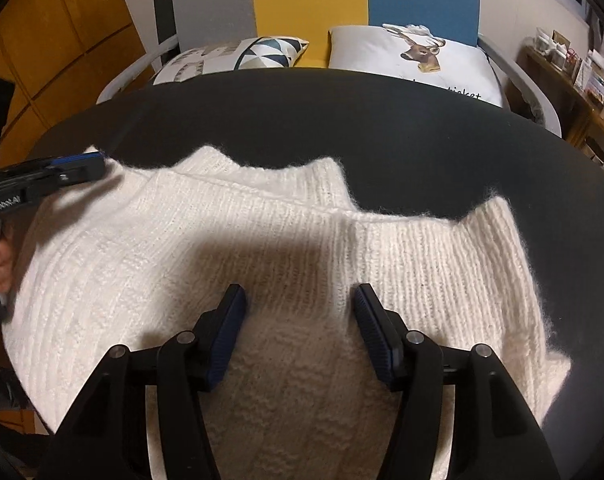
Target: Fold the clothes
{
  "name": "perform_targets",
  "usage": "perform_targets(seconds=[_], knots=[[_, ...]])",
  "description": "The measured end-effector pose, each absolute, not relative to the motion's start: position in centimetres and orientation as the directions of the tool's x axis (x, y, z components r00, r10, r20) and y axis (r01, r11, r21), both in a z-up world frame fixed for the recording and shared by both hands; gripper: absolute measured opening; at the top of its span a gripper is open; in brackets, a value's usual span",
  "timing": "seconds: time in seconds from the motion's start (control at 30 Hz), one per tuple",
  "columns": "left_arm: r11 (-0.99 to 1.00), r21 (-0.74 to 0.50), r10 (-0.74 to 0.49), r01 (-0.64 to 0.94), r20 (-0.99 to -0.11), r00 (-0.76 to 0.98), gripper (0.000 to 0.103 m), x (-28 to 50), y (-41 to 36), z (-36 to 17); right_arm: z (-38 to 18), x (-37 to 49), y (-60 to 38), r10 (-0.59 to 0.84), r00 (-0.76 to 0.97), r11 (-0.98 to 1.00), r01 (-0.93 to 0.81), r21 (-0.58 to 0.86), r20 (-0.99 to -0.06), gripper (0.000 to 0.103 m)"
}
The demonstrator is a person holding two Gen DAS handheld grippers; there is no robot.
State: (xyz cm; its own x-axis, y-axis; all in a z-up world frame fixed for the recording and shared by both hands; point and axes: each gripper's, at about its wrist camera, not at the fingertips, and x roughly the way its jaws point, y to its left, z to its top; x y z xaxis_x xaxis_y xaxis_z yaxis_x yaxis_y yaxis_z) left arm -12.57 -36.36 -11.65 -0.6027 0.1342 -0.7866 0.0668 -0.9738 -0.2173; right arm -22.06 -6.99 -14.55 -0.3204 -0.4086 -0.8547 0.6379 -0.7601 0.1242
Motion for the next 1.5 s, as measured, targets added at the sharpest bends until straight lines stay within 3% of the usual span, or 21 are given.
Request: perform_targets(seconds=[0.13, 0.2, 0.4, 0.47, 0.53, 0.77, 0.97, 1.13, 1.23, 1.33, 1.43, 1.5], knots=[[-0.985, -0.168, 0.113, 0.049, -0.823, -0.557, 0.036, -11.5, -36.6, -11.9, -12.9, -21.4, -6.5, -0.544, -0.263, -0.711, 0.65, 0.27, -0.797, 0.063], [-0.991, -0.133, 0.102, 0.017, -0.831, -0.546, 0.039, -11.8, -35.5, -12.0, -12.5, -21.0, -6.6, -0.601, -0.211, -0.664, 0.668, 0.334, -0.771, 0.072], [-0.997, 0.069, -0.05, -0.024, -0.884, -0.465, 0.043, -14.5, -31.1, -14.4, -13.4, -20.9, -7.5, -0.559, -0.193, -0.677, 0.669, 0.309, -0.806, 0.073], [-0.997, 0.08, -0.06, -0.019, -0.868, -0.494, 0.018, -14.4, -30.5, -14.4, -13.8, -20.9, -7.8, -0.543, -0.189, -0.682, 0.668, 0.298, -0.818, 0.075], [-0.999, 0.043, -0.047, 0.018, -0.855, -0.516, 0.006, -14.3, -31.0, -14.2, -14.1, -20.8, -8.1, -0.526, -0.184, -0.687, 0.667, 0.288, -0.83, 0.083], [-0.98, -0.1, -0.026, 0.171, -0.793, -0.609, 0.004, -13.3, -33.9, -13.6, -14.7, -21.8, -7.3, -0.575, -0.143, -0.692, 0.611, 0.385, -0.806, 0.084], [-0.982, -0.072, -0.042, 0.173, -0.816, -0.577, 0.012, -14.3, -33.3, -14.4, -14.6, -23.1, -7.2, -0.446, -0.25, -0.776, 0.586, 0.233, -0.859, 0.061], [-0.958, -0.183, 0.009, 0.222, -0.791, -0.612, 0.019, -12.4, -34.7, -12.6, -13.9, -22.6, -7.0, -0.414, -0.306, -0.799, 0.573, 0.182, -0.857, 0.061], [-0.937, -0.221, -0.011, 0.271, -0.757, -0.654, 0.02, -9.8, -36.0, -11.0, -11.9, -21.6, -3.9, -0.512, -0.316, -0.777, 0.566, 0.275, -0.798, 0.061], [-0.911, -0.319, 0.064, 0.262, -0.737, -0.673, 0.023, -7.1, -36.3, -10.3, -9.5, -19.7, 1.9, -0.641, -0.284, -0.716, 0.556, 0.422, -0.714, 0.062], [-0.907, -0.386, 0.172, 0.17, -0.706, -0.687, 0.024, -4.7, -33.5, -10.3, -8.7, -17.1, 9.3, -0.709, -0.263, -0.675, 0.521, 0.523, -0.655, 0.062], [-0.915, -0.391, 0.233, 0.1, -0.713, -0.661, 0.024, -4.4, -30.3, -10.6, -9.1, -15.0, 13.7, -0.699, -0.27, -0.692, 0.489, 0.531, -0.662, 0.062]])
